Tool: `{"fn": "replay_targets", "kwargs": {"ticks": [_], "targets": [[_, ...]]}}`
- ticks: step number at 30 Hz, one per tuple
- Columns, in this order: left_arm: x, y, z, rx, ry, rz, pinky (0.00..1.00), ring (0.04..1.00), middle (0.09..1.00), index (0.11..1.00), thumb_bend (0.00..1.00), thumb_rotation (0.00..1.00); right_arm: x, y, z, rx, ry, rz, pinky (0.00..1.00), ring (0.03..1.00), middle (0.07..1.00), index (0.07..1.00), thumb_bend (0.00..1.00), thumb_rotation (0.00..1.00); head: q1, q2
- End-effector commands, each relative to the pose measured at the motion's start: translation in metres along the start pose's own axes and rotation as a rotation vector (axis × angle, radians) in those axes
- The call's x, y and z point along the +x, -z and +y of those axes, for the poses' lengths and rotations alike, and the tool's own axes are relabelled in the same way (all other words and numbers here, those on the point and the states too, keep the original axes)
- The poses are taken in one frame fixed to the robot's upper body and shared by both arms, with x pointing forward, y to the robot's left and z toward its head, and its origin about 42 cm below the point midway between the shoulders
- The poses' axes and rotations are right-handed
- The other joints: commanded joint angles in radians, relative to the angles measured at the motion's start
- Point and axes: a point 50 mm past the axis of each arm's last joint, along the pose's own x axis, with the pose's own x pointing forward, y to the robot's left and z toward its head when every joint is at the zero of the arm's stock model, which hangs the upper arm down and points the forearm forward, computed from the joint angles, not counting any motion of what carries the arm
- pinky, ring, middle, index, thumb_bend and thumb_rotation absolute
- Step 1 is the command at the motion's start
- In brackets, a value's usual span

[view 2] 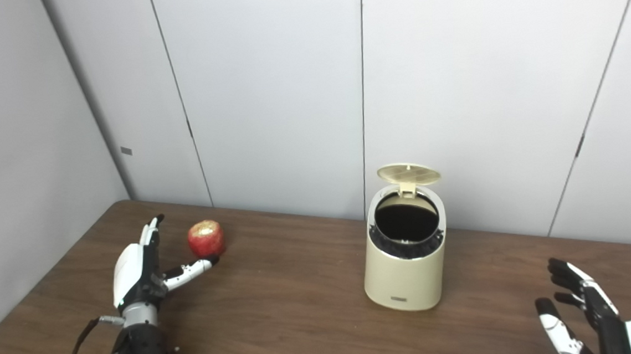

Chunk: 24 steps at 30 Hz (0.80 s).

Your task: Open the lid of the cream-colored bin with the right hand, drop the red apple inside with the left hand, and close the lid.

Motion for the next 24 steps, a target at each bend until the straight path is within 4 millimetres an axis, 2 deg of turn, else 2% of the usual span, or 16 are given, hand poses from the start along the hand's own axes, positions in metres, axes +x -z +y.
{"fn": "replay_targets", "kwargs": {"ticks": [1,6,8,15,18,21,24], "targets": [[0.019,-0.014,0.014,0.019,-0.067,-0.052,0.8,0.949,1.0,0.993,1.0,0.43,-0.021,0.022,-0.008,-0.041,-0.024,0.047,0.66,0.76,0.777,0.765,0.32,0.84,0.0,-0.001],[0.024,-0.004,0.008,0.045,-0.056,-0.01,0.84,0.966,1.0,0.979,1.0,0.42,-0.022,0.023,-0.007,-0.033,-0.022,0.056,0.66,0.765,0.78,0.765,0.37,0.87,0.007,-0.007],[0.026,-0.003,0.007,0.046,-0.045,0.0,0.82,0.956,1.0,0.976,1.0,0.41,-0.022,0.022,-0.006,-0.031,-0.021,0.054,0.66,0.769,0.781,0.764,0.39,0.89,0.006,-0.008],[0.036,-0.001,0.002,0.059,0.013,0.024,0.8,0.935,0.989,0.957,1.0,0.41,-0.021,0.022,-0.005,-0.026,-0.022,0.049,0.65,0.763,0.778,0.764,0.4,0.89,-0.003,-0.011],[0.042,-0.002,-0.002,0.042,0.021,0.04,0.74,0.889,0.951,0.917,1.0,0.41,-0.022,0.021,-0.004,-0.035,-0.019,0.048,0.63,0.76,0.777,0.764,0.4,0.89,-0.005,-0.013],[0.048,-0.004,-0.006,-0.013,0.023,0.041,0.61,0.767,0.834,0.86,1.0,0.38,-0.022,0.021,-0.003,-0.05,-0.015,0.042,0.61,0.746,0.769,0.756,0.4,0.9,-0.009,-0.013],[0.052,-0.007,-0.009,-0.055,0.039,0.037,0.59,0.751,0.818,0.855,1.0,0.4,-0.023,0.02,-0.003,-0.041,-0.013,0.052,0.61,0.746,0.769,0.756,0.42,0.91,-0.013,-0.013]]}}
